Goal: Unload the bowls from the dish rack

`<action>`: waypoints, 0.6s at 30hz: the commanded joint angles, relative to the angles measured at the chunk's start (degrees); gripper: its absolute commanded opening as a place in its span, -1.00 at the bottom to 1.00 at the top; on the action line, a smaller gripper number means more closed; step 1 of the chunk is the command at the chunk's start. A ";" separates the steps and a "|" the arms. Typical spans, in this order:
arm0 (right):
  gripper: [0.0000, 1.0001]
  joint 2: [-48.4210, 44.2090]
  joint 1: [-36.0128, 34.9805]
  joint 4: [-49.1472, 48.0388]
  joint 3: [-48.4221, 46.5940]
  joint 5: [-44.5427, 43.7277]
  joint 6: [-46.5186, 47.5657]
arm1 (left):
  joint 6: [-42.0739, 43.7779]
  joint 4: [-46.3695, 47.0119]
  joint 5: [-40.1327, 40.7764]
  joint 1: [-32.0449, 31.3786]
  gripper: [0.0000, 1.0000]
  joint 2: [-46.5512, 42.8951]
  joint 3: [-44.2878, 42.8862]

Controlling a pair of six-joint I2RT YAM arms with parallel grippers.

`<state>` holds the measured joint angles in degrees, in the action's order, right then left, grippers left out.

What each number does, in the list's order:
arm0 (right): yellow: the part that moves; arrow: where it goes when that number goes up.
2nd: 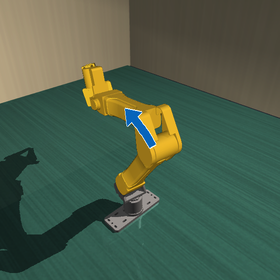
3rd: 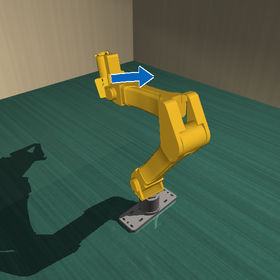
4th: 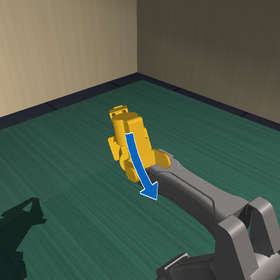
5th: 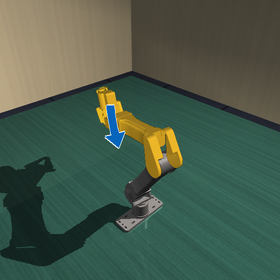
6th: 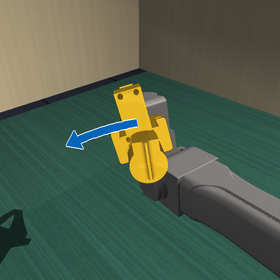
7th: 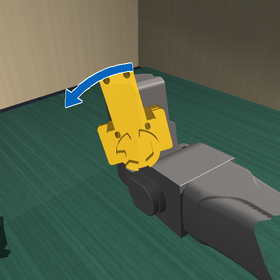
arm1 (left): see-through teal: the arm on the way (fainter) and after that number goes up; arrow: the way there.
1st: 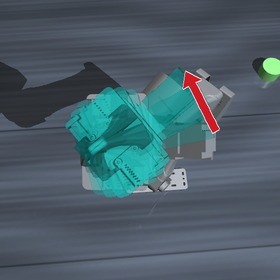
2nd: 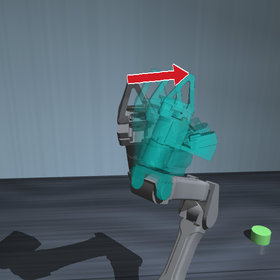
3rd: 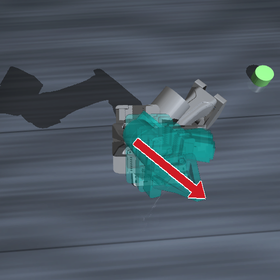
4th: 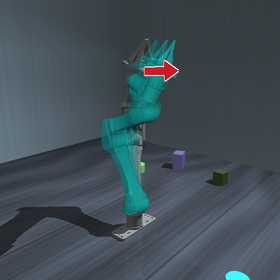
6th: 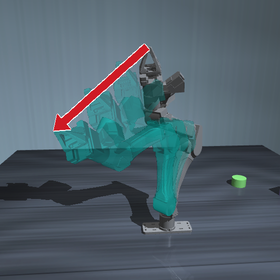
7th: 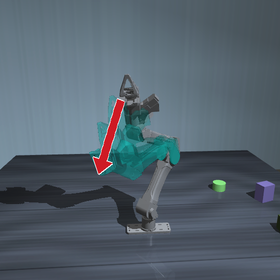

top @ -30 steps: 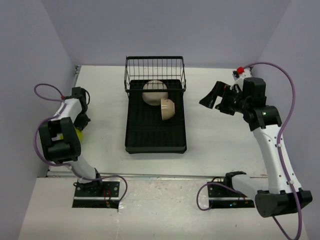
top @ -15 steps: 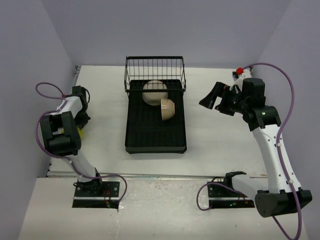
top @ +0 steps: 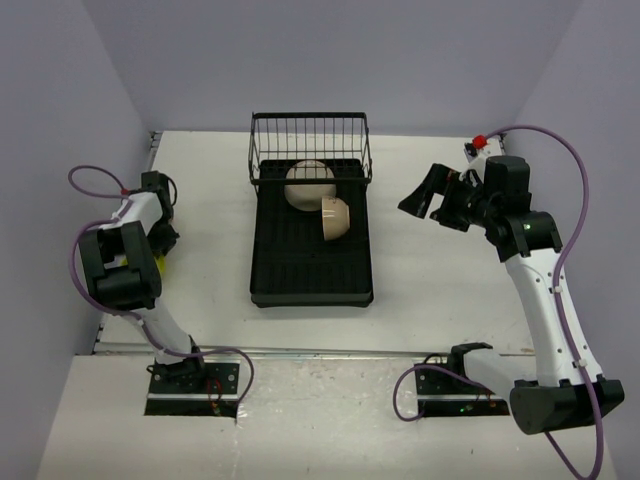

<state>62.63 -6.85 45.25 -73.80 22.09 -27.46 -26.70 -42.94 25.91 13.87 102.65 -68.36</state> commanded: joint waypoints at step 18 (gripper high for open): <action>0.98 -2.52 -0.18 0.01 -1.08 0.77 -1.01 | -5.81 -2.41 -16.38 0.55 0.00 -18.78 -2.48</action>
<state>60.36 -6.85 45.47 -73.80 22.15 -27.64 -29.45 -44.58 17.28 13.87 88.82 -68.66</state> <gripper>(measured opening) 0.989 0.495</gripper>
